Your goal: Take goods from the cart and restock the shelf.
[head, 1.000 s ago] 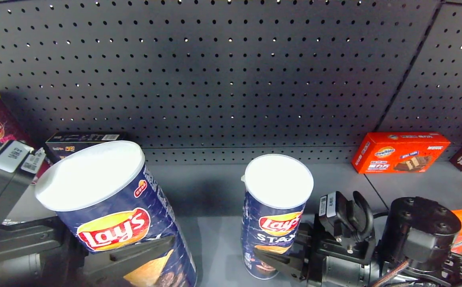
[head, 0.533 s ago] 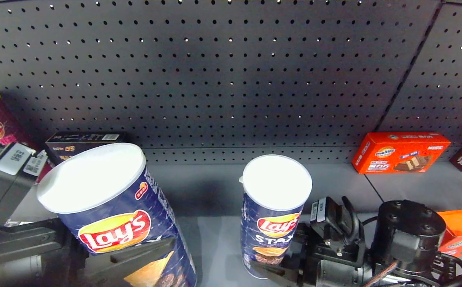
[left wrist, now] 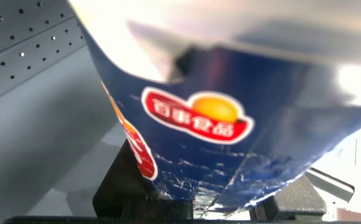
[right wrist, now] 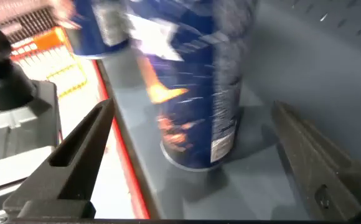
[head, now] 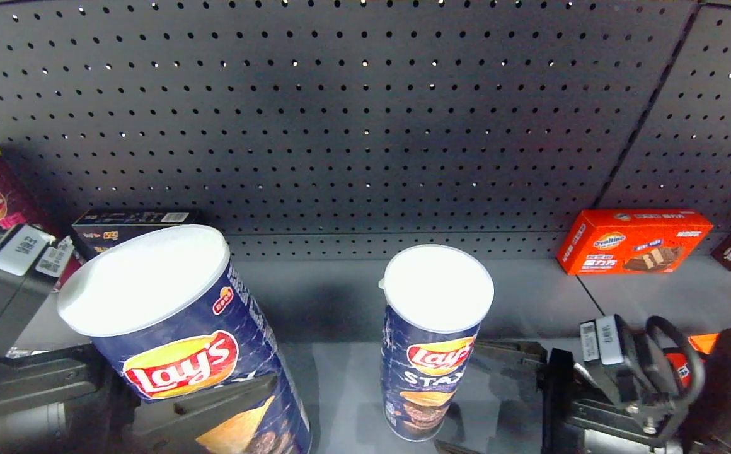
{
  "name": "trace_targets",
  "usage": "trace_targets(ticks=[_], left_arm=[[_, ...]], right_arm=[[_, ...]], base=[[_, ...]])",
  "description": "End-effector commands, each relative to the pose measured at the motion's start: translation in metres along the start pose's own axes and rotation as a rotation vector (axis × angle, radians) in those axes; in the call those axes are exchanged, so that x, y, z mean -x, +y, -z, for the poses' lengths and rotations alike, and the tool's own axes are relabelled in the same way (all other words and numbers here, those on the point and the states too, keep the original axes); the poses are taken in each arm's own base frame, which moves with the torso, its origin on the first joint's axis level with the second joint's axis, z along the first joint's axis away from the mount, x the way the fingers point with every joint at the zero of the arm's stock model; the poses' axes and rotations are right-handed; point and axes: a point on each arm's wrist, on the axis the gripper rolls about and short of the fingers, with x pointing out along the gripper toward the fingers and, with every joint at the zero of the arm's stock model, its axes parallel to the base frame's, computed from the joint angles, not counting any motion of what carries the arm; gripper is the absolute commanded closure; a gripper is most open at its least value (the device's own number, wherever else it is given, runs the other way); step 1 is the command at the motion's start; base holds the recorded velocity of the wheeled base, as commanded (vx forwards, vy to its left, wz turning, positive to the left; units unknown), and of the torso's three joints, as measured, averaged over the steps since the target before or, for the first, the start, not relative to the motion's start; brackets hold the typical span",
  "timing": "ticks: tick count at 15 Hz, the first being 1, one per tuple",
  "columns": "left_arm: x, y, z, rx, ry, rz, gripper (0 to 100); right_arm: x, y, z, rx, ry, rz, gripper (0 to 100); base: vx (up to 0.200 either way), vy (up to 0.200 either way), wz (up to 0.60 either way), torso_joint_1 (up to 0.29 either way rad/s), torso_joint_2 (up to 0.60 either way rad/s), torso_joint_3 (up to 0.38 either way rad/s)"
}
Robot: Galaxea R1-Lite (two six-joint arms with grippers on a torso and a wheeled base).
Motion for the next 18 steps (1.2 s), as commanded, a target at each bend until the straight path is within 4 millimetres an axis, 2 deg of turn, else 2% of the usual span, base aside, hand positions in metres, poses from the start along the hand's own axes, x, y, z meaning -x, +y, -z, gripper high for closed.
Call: trace_targets(ticks=[1, 2, 4, 7, 9, 11, 15, 18], left_arm=[[-0.001, 0.0, 0.001, 0.002, 0.003, 0.001, 100], [-0.001, 0.0, 0.0, 0.001, 0.002, 0.001, 100], [-0.001, 0.0, 0.0, 0.0, 0.0, 0.001, 100], [-0.001, 0.0, 0.0, 0.0, 0.0, 0.001, 100], [0.0, 0.0, 0.0, 0.001, 0.002, 0.001, 100], [0.0, 0.0, 0.003, 0.005, 0.01, 0.0, 100], [0.001, -0.001, 0.004, 0.007, 0.012, 0.0, 100], [0.001, -0.001, 0.004, 0.006, 0.011, 0.002, 100]], right_arm=[[0.031, 0.008, -0.012, 0.02, -0.06, 0.052, 0], [0.04, 0.011, -0.012, 0.018, -0.051, 0.125, 0], [0.051, 0.018, -0.015, 0.024, -0.077, 0.136, 0], [0.057, 0.017, -0.017, 0.028, -0.094, 0.158, 0], [0.06, 0.014, -0.021, 0.034, -0.117, 0.182, 0], [0.064, 0.001, -0.03, 0.062, -0.155, 0.267, 0], [0.061, -0.011, -0.066, 0.099, -0.255, 0.376, 0], [0.074, -0.02, -0.096, 0.148, -0.275, 0.465, 0]], base=[[0.0, 0.0, 0.0, 0.0, 0.0, 0.0], [0.0, 0.0, 0.0, 0.0, 0.0, 0.0], [0.0, 0.0, 0.0, 0.0, 0.0, 0.0], [0.0, 0.0, 0.0, 0.0, 0.0, 0.0], [0.0, 0.0, 0.0, 0.0, 0.0, 0.0], [0.0, 0.0, 0.0, 0.0, 0.0, 0.0], [0.0, 0.0, 0.0, 0.0, 0.0, 0.0], [0.0, 0.0, 0.0, 0.0, 0.0, 0.0]])
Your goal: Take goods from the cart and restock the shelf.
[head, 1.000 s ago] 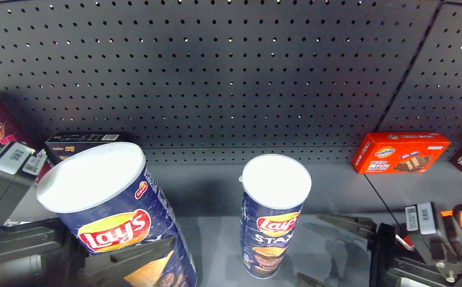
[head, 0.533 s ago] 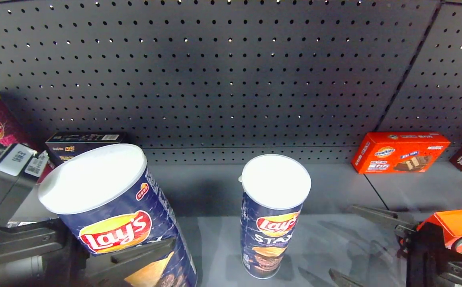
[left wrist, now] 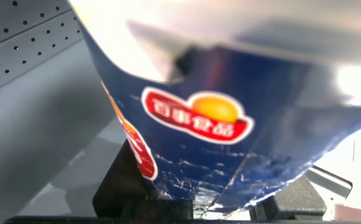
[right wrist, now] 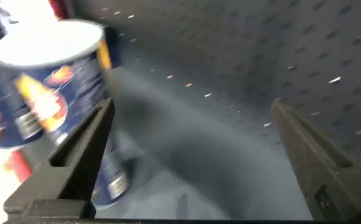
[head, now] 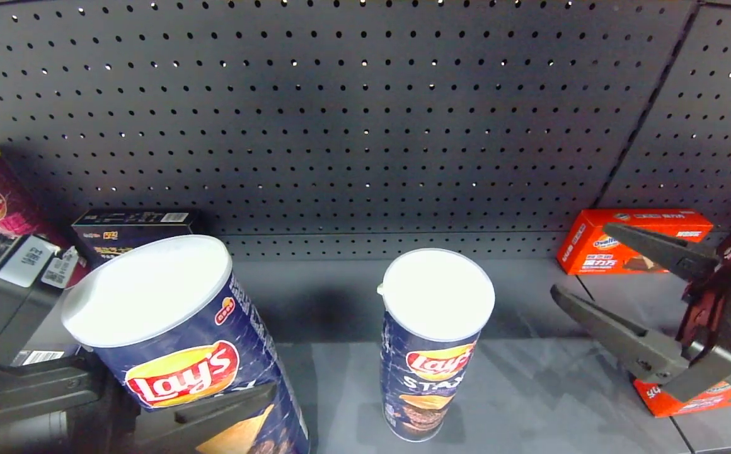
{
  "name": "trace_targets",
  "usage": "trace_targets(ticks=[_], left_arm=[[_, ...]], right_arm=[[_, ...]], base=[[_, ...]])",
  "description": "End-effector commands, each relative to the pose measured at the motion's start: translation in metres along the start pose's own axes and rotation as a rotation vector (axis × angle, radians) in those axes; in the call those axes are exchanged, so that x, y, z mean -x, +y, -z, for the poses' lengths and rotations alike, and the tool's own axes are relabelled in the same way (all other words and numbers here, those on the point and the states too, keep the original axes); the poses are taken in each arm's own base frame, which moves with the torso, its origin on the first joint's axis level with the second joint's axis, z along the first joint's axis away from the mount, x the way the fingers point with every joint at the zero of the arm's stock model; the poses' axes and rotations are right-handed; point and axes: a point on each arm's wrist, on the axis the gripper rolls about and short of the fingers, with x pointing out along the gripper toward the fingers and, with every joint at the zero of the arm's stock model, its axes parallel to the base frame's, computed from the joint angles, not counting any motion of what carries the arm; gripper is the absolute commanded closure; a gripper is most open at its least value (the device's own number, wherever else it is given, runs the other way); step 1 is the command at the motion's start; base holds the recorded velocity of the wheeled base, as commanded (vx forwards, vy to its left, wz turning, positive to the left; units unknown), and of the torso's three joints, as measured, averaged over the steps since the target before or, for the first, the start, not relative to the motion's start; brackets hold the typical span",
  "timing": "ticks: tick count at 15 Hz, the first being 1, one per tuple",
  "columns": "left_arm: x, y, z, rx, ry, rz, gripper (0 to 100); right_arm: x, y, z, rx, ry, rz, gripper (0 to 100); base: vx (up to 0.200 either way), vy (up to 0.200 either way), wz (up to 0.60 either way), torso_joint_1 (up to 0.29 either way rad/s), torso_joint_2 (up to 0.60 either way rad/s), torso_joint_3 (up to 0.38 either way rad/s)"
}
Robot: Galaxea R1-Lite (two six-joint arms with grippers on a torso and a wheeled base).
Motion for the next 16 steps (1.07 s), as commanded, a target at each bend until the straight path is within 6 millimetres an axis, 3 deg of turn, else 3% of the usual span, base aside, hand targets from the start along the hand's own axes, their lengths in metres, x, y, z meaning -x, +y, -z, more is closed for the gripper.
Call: trace_targets(ticks=[1, 3, 7, 13, 16], left_arm=[[0.0, 0.0, 0.0, -0.001, -0.001, 0.0, 100], [0.001, 0.0, -0.001, -0.002, -0.004, 0.0, 100], [0.0, -0.001, 0.0, -0.002, -0.002, 0.011, 100], [0.002, -0.002, -0.002, -0.008, -0.013, 0.012, 100], [0.004, -0.003, -0.002, -0.01, -0.017, 0.011, 100]], right_arm=[[0.007, -0.011, -0.025, 0.034, -0.068, 0.063, 0], [0.023, -0.016, -0.038, 0.057, -0.071, 0.098, 0], [0.071, -0.013, -0.04, 0.085, -0.015, 0.2, 0], [0.117, -0.006, -0.034, 0.133, 0.017, 0.302, 0], [0.144, 0.001, -0.014, 0.141, 0.057, 0.352, 0]], base=[[0.0, 0.0, 0.0, 0.0, 0.0, 0.0], [0.0, 0.0, 0.0, 0.0, 0.0, 0.0], [0.0, 0.0, 0.0, 0.0, 0.0, 0.0], [0.0, 0.0, 0.0, 0.0, 0.0, 0.0], [0.0, 0.0, 0.0, 0.0, 0.0, 0.0]])
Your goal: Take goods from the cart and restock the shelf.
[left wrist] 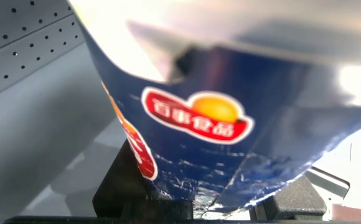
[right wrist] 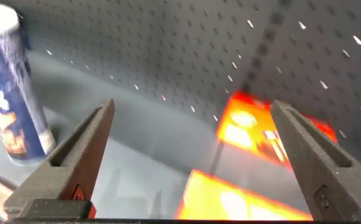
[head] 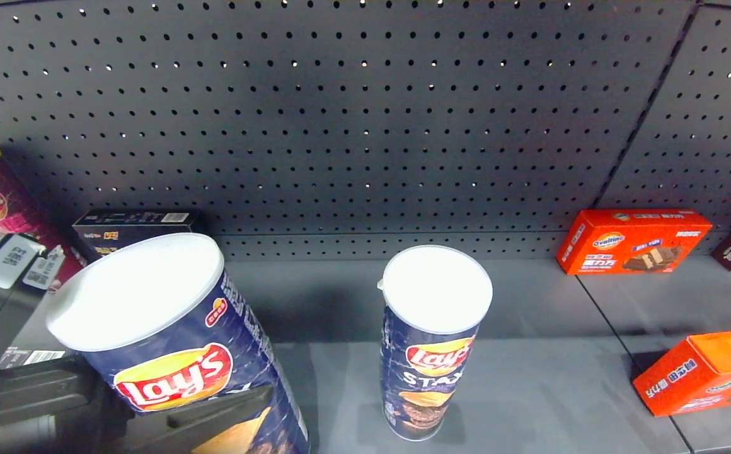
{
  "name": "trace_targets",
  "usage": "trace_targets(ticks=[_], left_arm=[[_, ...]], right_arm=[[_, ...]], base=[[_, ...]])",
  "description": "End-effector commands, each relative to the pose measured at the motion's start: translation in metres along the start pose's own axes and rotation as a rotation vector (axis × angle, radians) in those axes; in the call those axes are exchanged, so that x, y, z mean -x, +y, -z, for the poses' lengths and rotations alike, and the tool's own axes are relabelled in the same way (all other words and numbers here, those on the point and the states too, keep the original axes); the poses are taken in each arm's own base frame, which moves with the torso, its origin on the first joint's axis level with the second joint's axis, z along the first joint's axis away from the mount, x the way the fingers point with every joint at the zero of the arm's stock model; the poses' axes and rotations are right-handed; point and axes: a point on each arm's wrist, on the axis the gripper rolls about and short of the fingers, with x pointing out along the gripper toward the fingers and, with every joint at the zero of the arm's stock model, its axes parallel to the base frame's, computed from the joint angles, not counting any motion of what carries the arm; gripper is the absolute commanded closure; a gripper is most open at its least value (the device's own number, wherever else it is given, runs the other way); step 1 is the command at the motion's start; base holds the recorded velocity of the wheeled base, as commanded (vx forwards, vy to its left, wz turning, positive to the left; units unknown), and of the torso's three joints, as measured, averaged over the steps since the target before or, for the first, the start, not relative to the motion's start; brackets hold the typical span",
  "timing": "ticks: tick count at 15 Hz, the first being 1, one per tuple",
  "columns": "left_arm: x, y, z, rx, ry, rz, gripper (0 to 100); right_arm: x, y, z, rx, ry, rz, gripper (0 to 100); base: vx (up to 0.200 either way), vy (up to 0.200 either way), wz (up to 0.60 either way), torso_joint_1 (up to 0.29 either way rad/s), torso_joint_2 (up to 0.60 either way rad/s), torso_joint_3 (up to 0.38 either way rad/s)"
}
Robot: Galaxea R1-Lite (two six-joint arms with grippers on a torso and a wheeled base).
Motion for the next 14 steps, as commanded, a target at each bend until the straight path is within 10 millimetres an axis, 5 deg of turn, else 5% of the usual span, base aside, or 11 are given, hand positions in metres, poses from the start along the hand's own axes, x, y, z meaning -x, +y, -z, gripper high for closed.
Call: trace_targets(ticks=[1, 7, 9, 11, 14], left_arm=[[0.002, -0.001, -0.001, -0.004, -0.007, -0.002, 100], [0.003, -0.002, -0.001, -0.007, -0.011, 0.001, 100], [0.003, -0.002, -0.001, -0.006, -0.01, 0.001, 100], [0.003, -0.002, -0.001, -0.007, -0.011, 0.003, 100], [0.003, -0.002, 0.003, -0.002, 0.001, 0.004, 100]], right_arm=[[0.028, -0.001, 0.016, 0.001, -0.02, 0.041, 0], [0.077, 0.011, 0.076, 0.033, 0.077, 0.175, 0], [0.081, 0.013, 0.085, 0.035, 0.092, 0.174, 0], [0.086, 0.021, 0.115, 0.033, 0.132, 0.165, 0], [0.086, 0.023, 0.119, 0.026, 0.138, 0.096, 0]], base=[[0.0, 0.0, 0.0, 0.0, 0.0, 0.0], [0.0, 0.0, 0.0, 0.0, 0.0, 0.0], [0.0, 0.0, 0.0, 0.0, 0.0, 0.0], [0.0, 0.0, 0.0, 0.0, 0.0, 0.0], [0.0, 0.0, 0.0, 0.0, 0.0, 0.0]])
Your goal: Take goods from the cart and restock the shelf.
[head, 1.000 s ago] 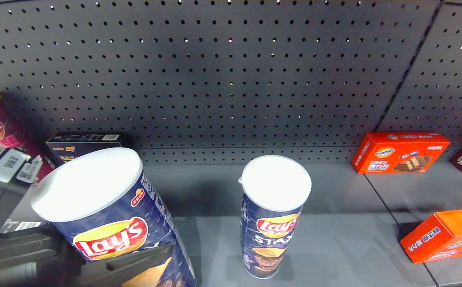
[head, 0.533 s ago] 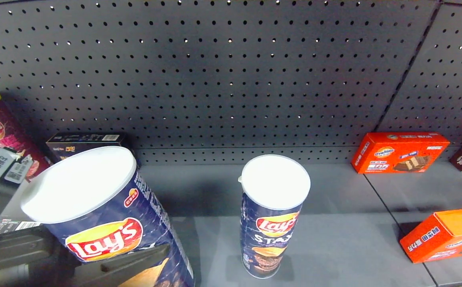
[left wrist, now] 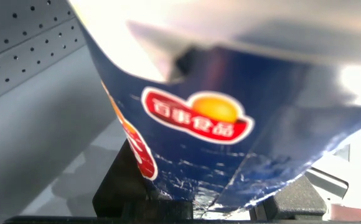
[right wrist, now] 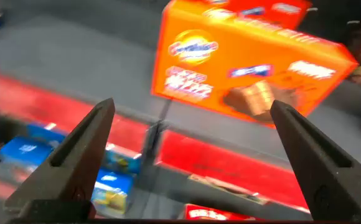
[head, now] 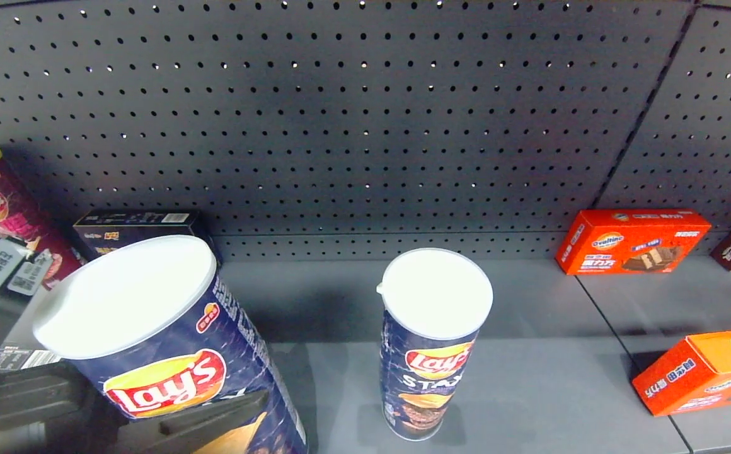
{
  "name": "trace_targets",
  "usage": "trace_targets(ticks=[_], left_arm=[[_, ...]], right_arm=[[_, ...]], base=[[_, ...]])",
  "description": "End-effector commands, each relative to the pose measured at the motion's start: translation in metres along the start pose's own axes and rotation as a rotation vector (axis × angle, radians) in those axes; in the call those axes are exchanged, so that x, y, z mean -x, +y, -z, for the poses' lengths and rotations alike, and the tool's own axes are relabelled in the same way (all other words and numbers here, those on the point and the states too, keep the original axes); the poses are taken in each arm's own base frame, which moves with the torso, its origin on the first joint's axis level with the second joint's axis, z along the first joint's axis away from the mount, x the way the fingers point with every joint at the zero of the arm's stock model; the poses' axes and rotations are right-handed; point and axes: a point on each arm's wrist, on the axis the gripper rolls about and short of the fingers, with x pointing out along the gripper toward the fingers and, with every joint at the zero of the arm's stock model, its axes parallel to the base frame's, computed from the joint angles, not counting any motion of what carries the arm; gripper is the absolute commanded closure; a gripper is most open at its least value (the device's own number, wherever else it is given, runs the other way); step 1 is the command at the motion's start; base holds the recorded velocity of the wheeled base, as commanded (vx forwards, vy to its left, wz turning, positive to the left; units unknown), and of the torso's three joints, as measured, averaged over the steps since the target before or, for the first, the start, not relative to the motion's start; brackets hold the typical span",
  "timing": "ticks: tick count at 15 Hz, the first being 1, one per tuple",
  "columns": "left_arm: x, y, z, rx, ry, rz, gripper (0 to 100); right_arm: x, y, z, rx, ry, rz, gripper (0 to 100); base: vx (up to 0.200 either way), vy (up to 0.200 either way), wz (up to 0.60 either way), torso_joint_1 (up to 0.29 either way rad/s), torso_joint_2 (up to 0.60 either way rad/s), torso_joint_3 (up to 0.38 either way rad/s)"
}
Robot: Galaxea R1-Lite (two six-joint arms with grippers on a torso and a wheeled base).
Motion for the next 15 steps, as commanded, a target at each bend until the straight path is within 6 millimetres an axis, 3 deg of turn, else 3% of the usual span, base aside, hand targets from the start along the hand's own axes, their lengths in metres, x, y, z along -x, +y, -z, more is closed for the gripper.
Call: trace_targets(ticks=[1, 4, 15], left_arm=[[0.0003, -0.0003, 0.0032, 0.004, 0.008, 0.001, 100], [0.002, -0.0013, 0.0057, 0.005, 0.011, 0.001, 100], [0.0036, -0.0019, 0.0037, -0.001, -0.001, -0.001, 100]], right_arm=[[0.0012, 0.0011, 0.0032, 0.0, -0.011, -0.015, 0], [0.0011, 0.0037, 0.0033, 0.0, -0.04, -0.119, 0], [0.0007, 0.0036, 0.005, -0.155, -0.018, -0.099, 0]], base=[[0.0, 0.0, 0.0, 0.0, 0.0, 0.0], [0.0, 0.0, 0.0, 0.0, 0.0, 0.0], [0.0, 0.0, 0.0, 0.0, 0.0, 0.0]])
